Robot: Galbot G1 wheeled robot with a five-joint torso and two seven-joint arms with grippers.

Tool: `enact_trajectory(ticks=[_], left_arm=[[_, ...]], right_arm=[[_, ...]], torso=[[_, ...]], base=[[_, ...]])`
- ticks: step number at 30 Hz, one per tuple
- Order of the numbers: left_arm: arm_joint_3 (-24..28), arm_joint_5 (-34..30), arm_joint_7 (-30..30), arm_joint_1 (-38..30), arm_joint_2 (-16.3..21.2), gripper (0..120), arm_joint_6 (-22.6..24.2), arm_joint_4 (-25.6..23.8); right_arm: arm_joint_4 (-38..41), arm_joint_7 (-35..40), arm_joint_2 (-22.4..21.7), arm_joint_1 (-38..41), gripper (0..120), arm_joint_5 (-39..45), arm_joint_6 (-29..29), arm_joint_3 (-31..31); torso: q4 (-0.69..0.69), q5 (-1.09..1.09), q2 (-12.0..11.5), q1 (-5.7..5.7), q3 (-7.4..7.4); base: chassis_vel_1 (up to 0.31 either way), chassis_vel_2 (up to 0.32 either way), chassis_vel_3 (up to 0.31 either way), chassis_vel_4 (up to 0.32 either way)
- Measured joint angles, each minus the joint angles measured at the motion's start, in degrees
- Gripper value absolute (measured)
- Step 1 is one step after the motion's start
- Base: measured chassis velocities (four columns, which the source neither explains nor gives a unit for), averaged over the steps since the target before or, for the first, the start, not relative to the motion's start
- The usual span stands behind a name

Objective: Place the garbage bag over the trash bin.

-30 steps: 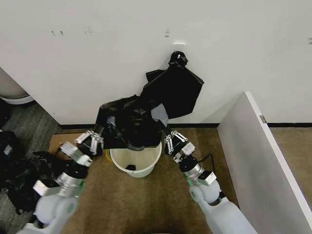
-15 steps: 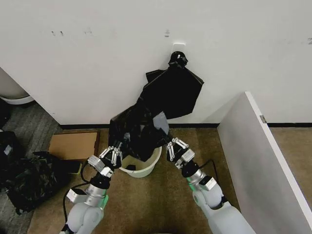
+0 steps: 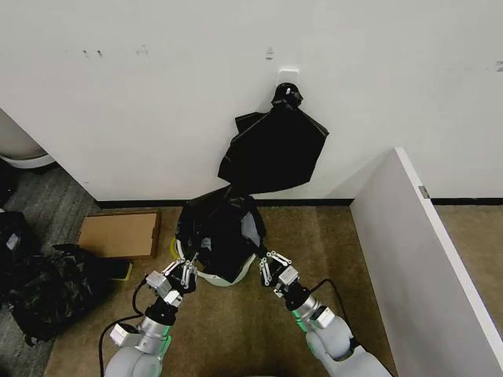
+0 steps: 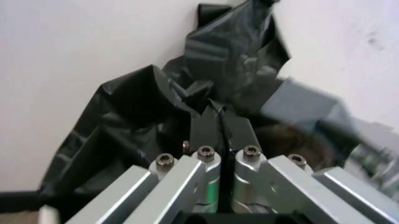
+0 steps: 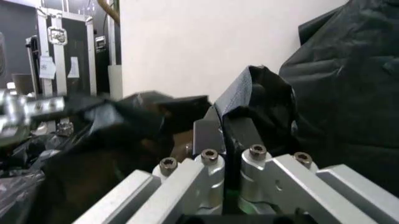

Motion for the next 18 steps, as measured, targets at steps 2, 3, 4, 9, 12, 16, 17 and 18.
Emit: enact_trajectory(ticks=[2, 3, 4, 9, 12, 16, 17, 18], left_arm=[[0.25, 1.57, -2.18, 0.02, -0.25, 0, 0.17, 0.37], [0.38, 2.22, -3.15, 0.01, -0.36, 0, 0.29, 0.55], [0.76, 3.41, -5.07, -0.07, -0.6, 0, 0.55, 0.97], [3.71, 4.7, -10.63, -2.35, -2.57, 0, 1.12, 3.94], [4.59, 4.15, -10.68, -3.05, -3.07, 0, 1.17, 4.32], [5.02, 3.28, -10.45, -3.01, -3.24, 0, 1.28, 3.72], [4.99, 2.97, -10.41, -2.67, -3.2, 0, 1.45, 2.88], [4.63, 2.65, -10.44, -1.85, -2.89, 0, 1.8, 1.35]], right_arm=[[0.12, 0.02, -0.15, 0.17, 0, 0.05, -0.52, 0.1], [0.08, 0.02, -0.23, 0.23, 0, 0.04, -0.78, 0.09], [-0.26, 0.05, -0.29, 0.34, 0, -0.08, -1.08, 0.03], [-3.3, 0.8, 1.31, 1.33, 0, -0.38, -1.23, 0.85], [-3.6, 1.06, 1.84, 1.81, 0, -0.24, -1.2, 1.83], [-3.5, 1.25, 1.94, 2.02, 0, -0.09, -1.15, 2.77], [-3.2, 1.33, 1.76, 1.85, 0, -0.08, -1.15, 2.87], [-2.42, 1.36, 1.18, 1.21, 0, -0.08, -1.13, 2.76]], torso=[[0.0, 0.0, 0.0, 0.0, 0.0], [0.0, -0.01, 0.0, 0.0, 0.0], [0.0, 0.0, 0.0, 0.0, 0.0], [0.0, 0.0, 0.0, 0.0, 0.0], [-0.01, 0.0, 0.0, 0.0, 0.0], [-0.01, -0.01, 0.0, 0.0, 0.0], [-0.01, 0.0, 0.0, 0.0, 0.01], [0.0, 0.0, 0.0, 0.0, 0.0]], base=[[0.0, 0.0, 0.0, 0.0], [0.0, 0.0, 0.0, 0.0], [0.0, 0.0, 0.0, 0.0], [0.0, 0.0, 0.0, 0.0], [0.0, 0.0, 0.0, 0.0], [0.0, 0.0, 0.0, 0.0], [0.0, 0.0, 0.0, 0.0], [0.0, 0.0, 0.0, 0.0]])
